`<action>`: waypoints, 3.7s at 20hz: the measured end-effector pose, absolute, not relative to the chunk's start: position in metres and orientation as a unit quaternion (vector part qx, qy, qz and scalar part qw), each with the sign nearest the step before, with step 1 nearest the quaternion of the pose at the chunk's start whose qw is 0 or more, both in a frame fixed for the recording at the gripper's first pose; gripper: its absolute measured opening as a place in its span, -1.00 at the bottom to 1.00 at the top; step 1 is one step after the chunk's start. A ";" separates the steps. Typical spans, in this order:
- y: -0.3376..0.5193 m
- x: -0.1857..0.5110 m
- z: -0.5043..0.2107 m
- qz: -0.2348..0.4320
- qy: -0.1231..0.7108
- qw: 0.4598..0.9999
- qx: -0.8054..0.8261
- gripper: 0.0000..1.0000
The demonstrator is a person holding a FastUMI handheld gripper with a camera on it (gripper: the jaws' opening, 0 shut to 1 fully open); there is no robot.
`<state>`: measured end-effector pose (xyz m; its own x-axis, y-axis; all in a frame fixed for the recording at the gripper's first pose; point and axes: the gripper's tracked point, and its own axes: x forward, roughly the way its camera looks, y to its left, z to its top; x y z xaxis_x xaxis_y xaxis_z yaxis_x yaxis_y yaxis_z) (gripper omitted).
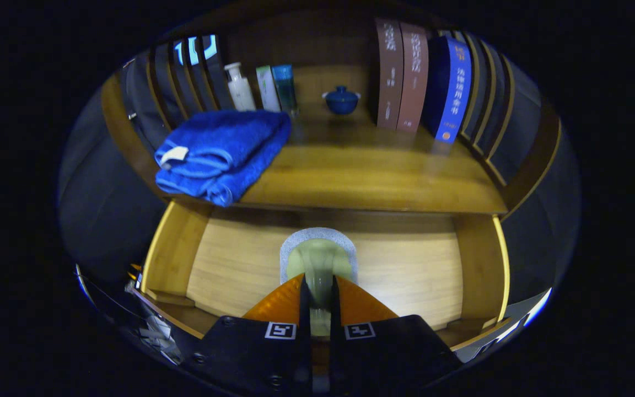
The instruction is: Pull open the drawer, take out the items inside it, and place them on the countertop above the cabinet.
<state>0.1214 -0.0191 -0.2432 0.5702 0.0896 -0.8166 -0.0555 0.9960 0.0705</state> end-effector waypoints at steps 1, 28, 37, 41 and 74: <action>-0.018 0.129 -0.232 0.040 0.448 0.893 0.022 -0.66; -0.027 0.247 -0.186 0.003 0.352 0.930 0.105 1.00; -0.017 0.068 -0.153 0.003 0.160 0.985 0.061 0.99; -0.011 -0.001 -0.199 -0.008 0.145 0.989 0.042 0.98; -0.012 0.170 -0.294 -0.018 0.170 0.984 0.045 0.97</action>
<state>0.1702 -0.0122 -0.2937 0.9418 -0.0209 -0.3355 0.0513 0.9953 0.0820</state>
